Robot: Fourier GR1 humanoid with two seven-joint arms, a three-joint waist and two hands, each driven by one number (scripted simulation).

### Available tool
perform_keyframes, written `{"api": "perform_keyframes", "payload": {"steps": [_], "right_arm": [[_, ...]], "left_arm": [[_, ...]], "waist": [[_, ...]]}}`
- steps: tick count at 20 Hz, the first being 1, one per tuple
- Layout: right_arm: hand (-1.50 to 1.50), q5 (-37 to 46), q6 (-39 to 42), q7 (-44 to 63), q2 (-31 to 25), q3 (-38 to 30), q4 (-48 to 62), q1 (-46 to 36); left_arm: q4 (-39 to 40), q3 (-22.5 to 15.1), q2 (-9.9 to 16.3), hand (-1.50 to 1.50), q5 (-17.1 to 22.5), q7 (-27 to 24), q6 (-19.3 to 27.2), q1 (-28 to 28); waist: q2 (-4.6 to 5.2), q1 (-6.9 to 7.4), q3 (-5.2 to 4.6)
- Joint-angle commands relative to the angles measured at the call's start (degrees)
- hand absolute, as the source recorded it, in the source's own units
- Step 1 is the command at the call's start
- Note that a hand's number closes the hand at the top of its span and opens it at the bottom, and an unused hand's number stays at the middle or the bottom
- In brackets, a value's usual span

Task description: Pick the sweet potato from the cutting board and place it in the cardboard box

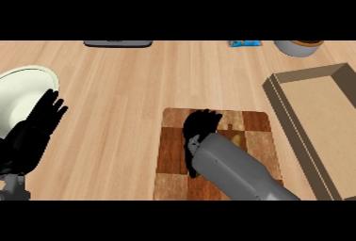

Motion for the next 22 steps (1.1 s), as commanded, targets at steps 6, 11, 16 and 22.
{"api": "perform_keyframes", "payload": {"steps": [6, 11, 16, 22], "right_arm": [[-1.5, 2.5, 0.5, 13.0, 1.3, 1.9, 0.0, 2.9], [1.5, 1.6, -0.8, 13.1, 1.3, 4.1, -1.9, 0.3], [1.5, 4.4, 1.2, 8.7, 1.3, 3.2, 1.3, -0.1], [1.5, 7.3, -4.5, 1.4, 1.3, 0.4, 3.7, 0.5]], "left_arm": [[-1.1, -0.2, -1.2, 0.0, -1.3, 0.4, 0.8, 0.7], [-0.7, -0.2, -1.1, 0.0, -1.4, 0.2, -0.9, 1.0], [1.9, 1.4, -1.6, 0.0, -1.0, -1.6, -2.3, 0.5], [2.0, 3.5, -0.5, 0.0, -1.0, 1.0, -2.0, -2.8]], "waist": [[0.1, -1.04, 0.02], [0.29, -0.09, 0.04], [0.45, -0.44, 0.01], [0.54, -0.76, 0.06]]}}
